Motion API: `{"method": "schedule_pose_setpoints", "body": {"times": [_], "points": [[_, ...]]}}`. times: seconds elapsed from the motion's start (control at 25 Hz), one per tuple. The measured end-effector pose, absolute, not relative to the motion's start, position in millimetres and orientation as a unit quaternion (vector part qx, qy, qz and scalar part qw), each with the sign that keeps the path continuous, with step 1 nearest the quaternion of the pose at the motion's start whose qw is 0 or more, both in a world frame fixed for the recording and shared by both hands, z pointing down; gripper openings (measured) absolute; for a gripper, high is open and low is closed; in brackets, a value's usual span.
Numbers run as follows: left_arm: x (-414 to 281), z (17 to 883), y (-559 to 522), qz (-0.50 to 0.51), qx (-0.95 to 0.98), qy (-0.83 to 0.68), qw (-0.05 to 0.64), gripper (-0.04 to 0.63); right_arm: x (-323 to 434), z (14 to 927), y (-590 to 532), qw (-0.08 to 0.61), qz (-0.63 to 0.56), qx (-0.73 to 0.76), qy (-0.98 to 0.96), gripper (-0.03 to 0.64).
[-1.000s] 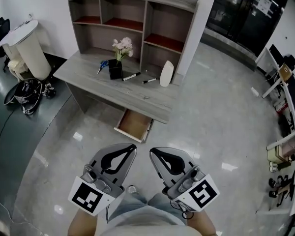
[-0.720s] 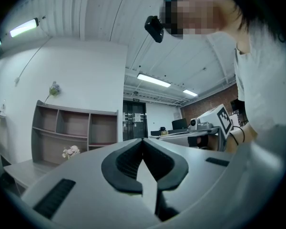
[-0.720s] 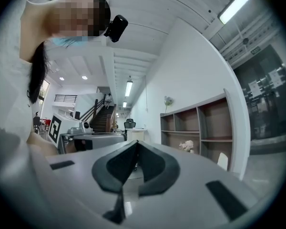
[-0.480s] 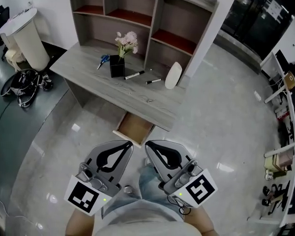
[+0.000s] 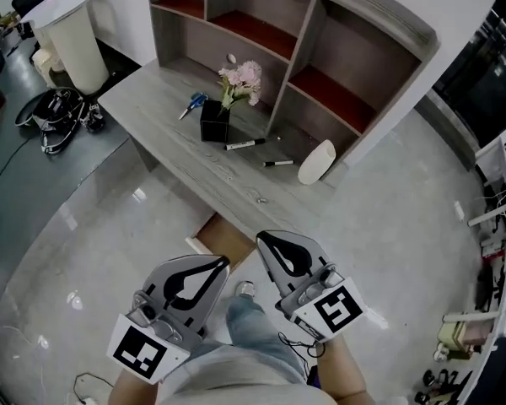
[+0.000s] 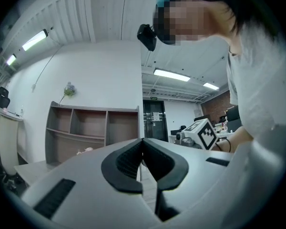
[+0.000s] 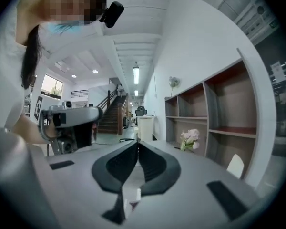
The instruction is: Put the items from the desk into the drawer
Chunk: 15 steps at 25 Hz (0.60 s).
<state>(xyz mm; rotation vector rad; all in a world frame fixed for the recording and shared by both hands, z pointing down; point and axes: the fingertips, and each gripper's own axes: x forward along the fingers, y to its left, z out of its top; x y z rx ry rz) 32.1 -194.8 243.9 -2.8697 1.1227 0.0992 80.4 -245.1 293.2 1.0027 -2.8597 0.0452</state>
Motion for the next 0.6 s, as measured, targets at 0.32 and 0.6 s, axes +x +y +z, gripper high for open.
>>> {"method": "schedule_pose_setpoints", "body": {"times": [0.32, 0.6], "points": [[54.9, 253.4, -223.6, 0.019, -0.911, 0.412, 0.03, 0.008, 110.0, 373.5, -330.7, 0.147, 0.055, 0.283, -0.946, 0.037], [58.7, 267.7, -242.7, 0.011, -0.897, 0.442, 0.019, 0.008, 112.3, 463.1, -375.0, 0.255, 0.062, 0.228, -0.938, 0.06]]}}
